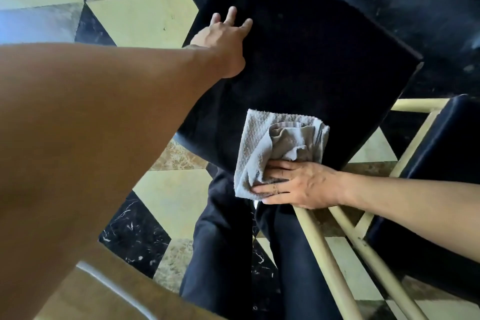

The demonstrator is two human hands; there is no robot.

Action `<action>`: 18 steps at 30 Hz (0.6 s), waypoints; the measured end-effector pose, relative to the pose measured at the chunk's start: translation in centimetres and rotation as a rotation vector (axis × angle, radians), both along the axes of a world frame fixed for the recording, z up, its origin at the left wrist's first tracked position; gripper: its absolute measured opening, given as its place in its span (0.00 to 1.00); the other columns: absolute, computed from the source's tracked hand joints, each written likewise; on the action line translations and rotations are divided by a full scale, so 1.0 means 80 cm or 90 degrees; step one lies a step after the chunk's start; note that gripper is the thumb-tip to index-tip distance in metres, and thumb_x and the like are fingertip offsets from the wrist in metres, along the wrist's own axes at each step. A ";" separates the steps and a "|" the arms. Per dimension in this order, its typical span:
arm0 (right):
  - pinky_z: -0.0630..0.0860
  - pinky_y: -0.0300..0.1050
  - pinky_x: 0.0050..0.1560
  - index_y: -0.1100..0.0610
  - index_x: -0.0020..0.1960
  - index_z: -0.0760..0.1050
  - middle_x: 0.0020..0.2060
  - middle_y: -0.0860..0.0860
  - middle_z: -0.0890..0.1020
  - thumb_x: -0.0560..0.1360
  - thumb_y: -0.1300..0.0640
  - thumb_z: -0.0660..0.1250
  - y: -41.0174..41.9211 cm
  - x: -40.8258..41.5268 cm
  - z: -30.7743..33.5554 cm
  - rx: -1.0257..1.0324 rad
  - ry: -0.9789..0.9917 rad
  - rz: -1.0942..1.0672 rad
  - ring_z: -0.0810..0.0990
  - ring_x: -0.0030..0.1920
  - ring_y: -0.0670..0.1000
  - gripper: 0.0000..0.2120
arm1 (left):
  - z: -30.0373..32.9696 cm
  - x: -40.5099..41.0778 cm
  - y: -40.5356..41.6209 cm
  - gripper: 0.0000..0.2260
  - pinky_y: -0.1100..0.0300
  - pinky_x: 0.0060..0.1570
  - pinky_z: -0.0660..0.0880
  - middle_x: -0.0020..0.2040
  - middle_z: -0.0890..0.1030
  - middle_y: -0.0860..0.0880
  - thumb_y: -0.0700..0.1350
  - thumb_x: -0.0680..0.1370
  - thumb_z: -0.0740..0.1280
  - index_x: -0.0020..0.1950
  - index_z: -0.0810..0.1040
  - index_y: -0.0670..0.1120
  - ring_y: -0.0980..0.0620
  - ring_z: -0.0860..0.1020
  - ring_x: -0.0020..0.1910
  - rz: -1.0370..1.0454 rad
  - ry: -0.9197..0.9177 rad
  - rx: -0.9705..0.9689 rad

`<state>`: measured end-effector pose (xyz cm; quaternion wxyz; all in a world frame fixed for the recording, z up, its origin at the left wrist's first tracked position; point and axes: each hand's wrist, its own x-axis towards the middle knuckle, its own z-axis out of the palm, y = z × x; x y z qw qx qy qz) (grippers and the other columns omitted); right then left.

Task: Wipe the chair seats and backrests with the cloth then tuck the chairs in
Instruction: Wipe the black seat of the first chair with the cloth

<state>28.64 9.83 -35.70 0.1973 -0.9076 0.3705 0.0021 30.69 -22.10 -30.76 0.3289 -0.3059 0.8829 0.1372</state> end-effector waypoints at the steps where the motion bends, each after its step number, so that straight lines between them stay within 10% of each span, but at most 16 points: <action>1: 0.60 0.58 0.78 0.47 0.74 0.71 0.77 0.46 0.66 0.80 0.58 0.62 0.011 -0.005 0.001 0.006 -0.001 -0.009 0.68 0.76 0.56 0.23 | 0.001 0.000 0.000 0.41 0.46 0.59 0.75 0.83 0.43 0.50 0.35 0.74 0.61 0.81 0.47 0.59 0.43 0.49 0.80 -0.001 -0.003 0.003; 7: 0.57 0.57 0.77 0.48 0.78 0.63 0.80 0.46 0.61 0.77 0.64 0.63 0.038 -0.035 0.006 0.035 0.005 -0.031 0.70 0.74 0.55 0.32 | 0.003 0.002 -0.001 0.38 0.45 0.61 0.73 0.83 0.45 0.52 0.38 0.75 0.59 0.81 0.50 0.60 0.44 0.49 0.81 0.032 0.020 0.025; 18: 0.55 0.61 0.79 0.45 0.80 0.58 0.82 0.51 0.53 0.75 0.38 0.65 -0.107 0.052 -0.010 0.007 0.027 -0.167 0.60 0.79 0.59 0.37 | 0.002 0.016 -0.023 0.39 0.43 0.65 0.72 0.83 0.47 0.51 0.36 0.75 0.61 0.81 0.52 0.61 0.44 0.55 0.80 -0.039 0.051 0.044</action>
